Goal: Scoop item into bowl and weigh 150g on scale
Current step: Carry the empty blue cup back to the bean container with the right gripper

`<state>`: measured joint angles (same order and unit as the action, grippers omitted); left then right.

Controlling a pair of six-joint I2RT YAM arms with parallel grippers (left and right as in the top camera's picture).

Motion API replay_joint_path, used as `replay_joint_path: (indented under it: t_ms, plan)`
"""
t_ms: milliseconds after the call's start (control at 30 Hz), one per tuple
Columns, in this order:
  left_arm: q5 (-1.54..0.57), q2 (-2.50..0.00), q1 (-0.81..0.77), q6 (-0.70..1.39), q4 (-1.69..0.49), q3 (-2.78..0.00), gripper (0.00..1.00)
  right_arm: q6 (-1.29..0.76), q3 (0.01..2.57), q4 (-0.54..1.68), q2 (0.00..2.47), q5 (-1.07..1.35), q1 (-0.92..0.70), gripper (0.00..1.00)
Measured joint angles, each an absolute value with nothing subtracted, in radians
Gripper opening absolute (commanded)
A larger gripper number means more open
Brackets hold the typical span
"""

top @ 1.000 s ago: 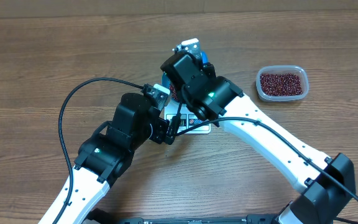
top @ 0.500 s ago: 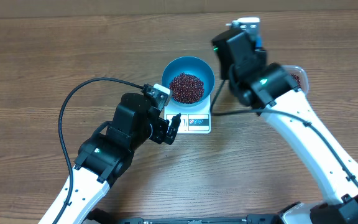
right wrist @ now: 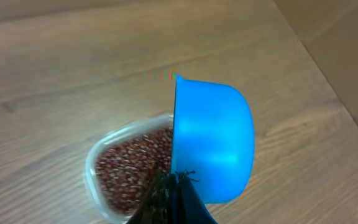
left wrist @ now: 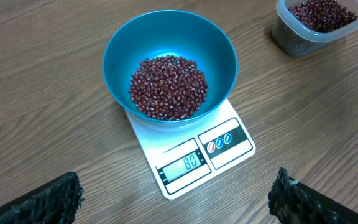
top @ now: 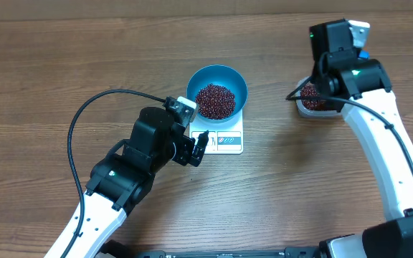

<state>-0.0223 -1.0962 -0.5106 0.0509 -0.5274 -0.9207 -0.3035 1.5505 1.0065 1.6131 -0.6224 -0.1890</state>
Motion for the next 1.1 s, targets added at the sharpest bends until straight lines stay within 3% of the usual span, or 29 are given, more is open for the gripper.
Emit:
replay_joint_path:
  t_ms: [1100]
  plan:
    - [-0.022,-1.096,-0.511,0.051,-0.527,-0.921,0.99,-0.303,1.465,0.981,1.819,-0.565,-0.184,0.04]
